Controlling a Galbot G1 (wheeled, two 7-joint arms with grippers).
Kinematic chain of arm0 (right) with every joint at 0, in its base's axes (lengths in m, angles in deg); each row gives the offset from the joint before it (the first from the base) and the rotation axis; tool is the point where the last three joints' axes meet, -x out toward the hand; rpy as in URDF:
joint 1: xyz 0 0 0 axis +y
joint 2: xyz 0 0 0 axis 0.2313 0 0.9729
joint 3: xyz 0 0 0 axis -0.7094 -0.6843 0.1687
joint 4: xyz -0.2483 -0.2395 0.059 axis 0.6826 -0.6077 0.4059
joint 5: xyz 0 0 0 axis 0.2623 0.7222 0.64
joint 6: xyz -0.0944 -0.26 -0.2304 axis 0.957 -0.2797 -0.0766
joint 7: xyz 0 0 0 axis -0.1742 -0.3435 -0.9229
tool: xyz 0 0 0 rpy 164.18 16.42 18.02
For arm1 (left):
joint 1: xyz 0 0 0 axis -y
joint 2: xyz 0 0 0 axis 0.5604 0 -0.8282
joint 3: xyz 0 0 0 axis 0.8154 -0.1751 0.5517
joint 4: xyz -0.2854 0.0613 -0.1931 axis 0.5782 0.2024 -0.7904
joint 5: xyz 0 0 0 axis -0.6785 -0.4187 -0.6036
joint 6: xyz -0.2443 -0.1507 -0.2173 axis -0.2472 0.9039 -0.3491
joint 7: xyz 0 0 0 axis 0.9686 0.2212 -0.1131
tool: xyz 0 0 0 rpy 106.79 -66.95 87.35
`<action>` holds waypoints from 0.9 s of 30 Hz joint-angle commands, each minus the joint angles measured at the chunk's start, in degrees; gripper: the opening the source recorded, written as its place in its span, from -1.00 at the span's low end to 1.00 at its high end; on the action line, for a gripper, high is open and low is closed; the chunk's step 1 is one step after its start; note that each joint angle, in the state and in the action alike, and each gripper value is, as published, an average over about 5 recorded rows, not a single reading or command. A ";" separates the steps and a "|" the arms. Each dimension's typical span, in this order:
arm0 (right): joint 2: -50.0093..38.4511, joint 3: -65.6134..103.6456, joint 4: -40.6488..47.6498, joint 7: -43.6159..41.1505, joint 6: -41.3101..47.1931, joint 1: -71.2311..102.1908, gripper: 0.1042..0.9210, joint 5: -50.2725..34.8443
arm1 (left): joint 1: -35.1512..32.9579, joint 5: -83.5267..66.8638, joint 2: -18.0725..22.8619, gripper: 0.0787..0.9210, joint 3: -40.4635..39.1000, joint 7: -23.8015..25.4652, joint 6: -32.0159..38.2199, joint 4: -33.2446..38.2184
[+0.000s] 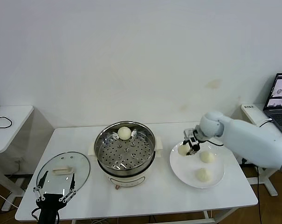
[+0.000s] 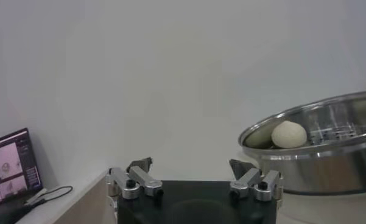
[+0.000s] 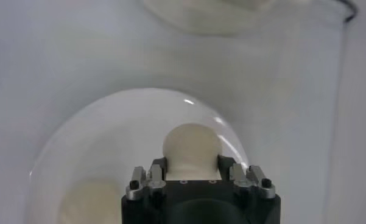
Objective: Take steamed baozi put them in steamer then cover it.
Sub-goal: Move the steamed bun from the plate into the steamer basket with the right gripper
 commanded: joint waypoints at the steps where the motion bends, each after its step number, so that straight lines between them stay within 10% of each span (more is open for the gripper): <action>1: -1.66 -6.12 -5.33 0.23 1.80 -15.04 0.07 -7.87 | 0.26 -0.09 -0.56 0.77 -0.15 0.08 -0.09 -0.09; 27: 29.85 -10.40 0.78 13.82 16.39 -17.72 0.09 -29.89 | -0.31 -0.55 -1.22 0.77 1.11 0.02 0.08 1.20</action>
